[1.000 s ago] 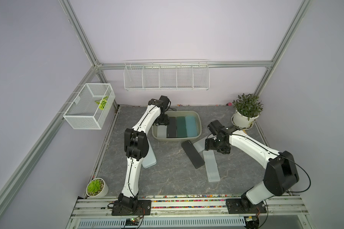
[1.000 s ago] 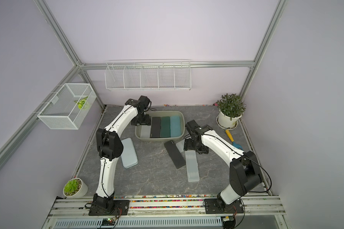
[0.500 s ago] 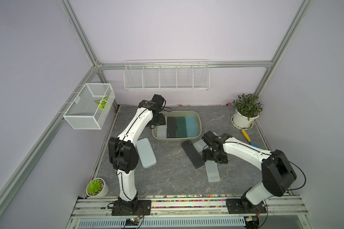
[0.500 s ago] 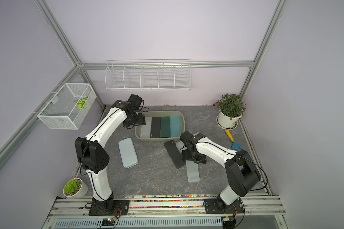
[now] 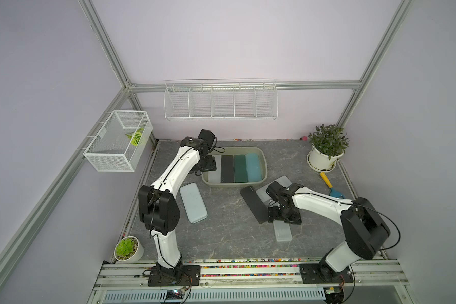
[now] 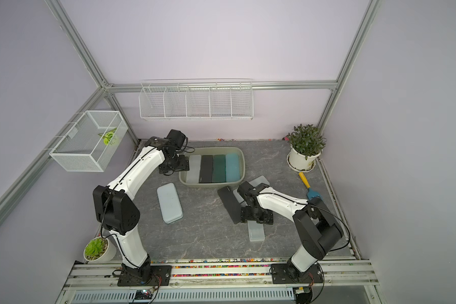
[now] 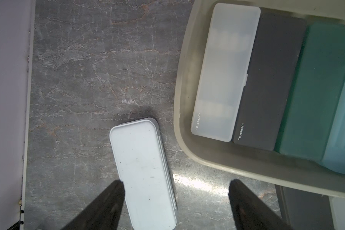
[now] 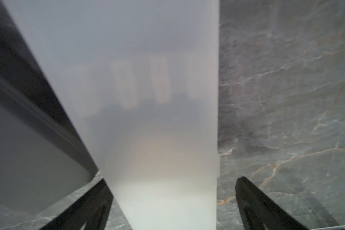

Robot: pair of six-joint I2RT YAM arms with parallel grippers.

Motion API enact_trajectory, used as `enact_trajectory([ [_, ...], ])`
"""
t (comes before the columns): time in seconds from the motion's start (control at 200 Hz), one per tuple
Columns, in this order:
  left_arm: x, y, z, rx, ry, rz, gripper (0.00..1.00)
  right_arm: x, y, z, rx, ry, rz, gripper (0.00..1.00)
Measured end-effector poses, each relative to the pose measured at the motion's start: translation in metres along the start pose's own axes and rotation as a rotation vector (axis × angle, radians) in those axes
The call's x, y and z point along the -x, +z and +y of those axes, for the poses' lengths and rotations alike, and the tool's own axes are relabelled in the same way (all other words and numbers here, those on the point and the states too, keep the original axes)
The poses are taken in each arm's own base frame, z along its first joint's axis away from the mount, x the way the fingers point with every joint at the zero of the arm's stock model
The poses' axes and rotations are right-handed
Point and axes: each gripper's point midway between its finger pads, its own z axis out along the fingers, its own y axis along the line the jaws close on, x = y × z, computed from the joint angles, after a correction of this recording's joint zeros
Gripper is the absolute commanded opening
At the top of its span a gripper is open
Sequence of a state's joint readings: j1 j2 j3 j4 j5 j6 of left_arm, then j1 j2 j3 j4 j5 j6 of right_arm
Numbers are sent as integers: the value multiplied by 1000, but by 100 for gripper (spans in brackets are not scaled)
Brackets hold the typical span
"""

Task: Put the pencil case into the storage box
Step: Pick up the pencil case from the center of the board.

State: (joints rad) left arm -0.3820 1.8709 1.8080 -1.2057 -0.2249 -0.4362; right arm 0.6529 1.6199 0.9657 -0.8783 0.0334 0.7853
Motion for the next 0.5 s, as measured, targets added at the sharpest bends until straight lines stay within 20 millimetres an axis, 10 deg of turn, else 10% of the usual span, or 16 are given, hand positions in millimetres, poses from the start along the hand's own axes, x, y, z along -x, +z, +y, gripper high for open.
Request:
enact_trajectory([
  [0.5, -2, 3, 4, 19, 1, 4, 85, -8, 9, -9, -19, 15, 27, 60],
])
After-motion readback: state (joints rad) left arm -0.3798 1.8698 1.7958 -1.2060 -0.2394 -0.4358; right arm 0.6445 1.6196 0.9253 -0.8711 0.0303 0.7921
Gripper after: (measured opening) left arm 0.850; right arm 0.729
